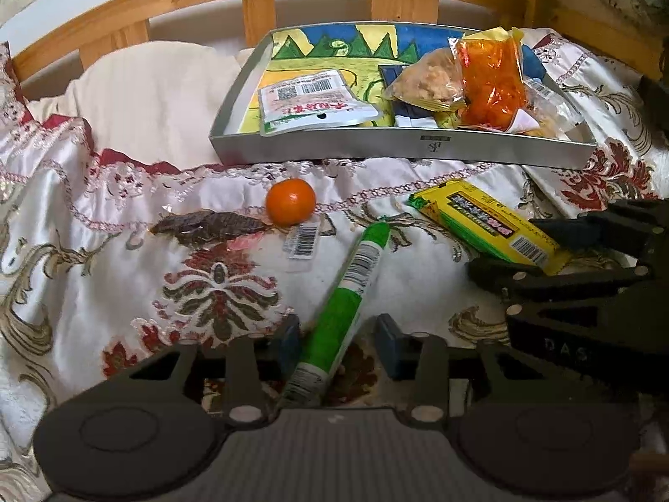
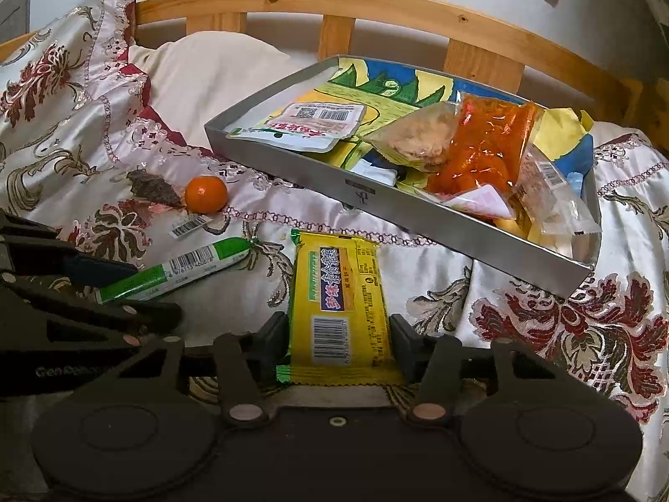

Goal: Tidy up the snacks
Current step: 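Grasp the green tube with the left tool while the right grasps the yellow wafer bar, then lift the green tube with the left tool while the right lifts the yellow wafer bar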

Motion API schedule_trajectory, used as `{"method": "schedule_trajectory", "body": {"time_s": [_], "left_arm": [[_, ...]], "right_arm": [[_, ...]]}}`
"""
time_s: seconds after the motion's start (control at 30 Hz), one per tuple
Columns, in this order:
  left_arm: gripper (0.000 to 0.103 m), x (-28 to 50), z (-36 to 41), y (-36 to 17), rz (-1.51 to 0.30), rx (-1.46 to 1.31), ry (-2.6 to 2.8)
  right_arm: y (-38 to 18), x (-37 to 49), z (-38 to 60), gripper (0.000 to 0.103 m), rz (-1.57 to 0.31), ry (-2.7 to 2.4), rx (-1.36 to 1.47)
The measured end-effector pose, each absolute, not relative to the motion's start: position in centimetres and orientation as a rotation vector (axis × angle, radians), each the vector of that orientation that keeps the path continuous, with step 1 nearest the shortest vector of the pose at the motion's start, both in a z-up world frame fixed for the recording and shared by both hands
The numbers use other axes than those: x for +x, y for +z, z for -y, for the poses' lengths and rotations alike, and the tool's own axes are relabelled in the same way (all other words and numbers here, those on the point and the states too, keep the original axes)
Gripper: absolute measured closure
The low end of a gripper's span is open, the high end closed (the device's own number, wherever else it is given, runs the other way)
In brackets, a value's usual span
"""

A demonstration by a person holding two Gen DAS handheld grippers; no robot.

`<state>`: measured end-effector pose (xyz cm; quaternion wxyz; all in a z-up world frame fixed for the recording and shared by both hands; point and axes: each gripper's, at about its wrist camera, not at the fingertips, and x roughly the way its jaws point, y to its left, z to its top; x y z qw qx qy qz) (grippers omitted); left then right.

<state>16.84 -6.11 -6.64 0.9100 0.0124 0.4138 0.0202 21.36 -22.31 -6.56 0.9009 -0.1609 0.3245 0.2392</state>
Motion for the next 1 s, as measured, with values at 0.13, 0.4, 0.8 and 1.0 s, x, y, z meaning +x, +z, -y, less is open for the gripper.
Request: {"method": "schedule_trajectory", "body": {"time_s": [0.13, 0.4, 0.8, 1.0], "left_arm": [[0.074, 16.9, 6.0, -6.6, -0.862, 0.059, 0.03], [0.082, 15.4, 4.7, -5.3, -0.868, -0.062, 0.027], [0.084, 12.5, 3.7, -4.3, -0.821, -0.141, 0.011], [0.085, 12.1, 3.9, -3.9, -0.801, -0.159, 0.019]], "right_arm": [[-6.8, 21.1, 22.0, 0.049, -0.654, 0.496, -0.366], [-6.3, 19.8, 21.5, 0.051, -0.594, 0.494, -0.484], [-6.3, 16.9, 20.2, 0.054, -0.454, 0.476, -0.718], [-5.8, 16.0, 20.3, 0.054, -0.416, 0.476, -0.721]]}}
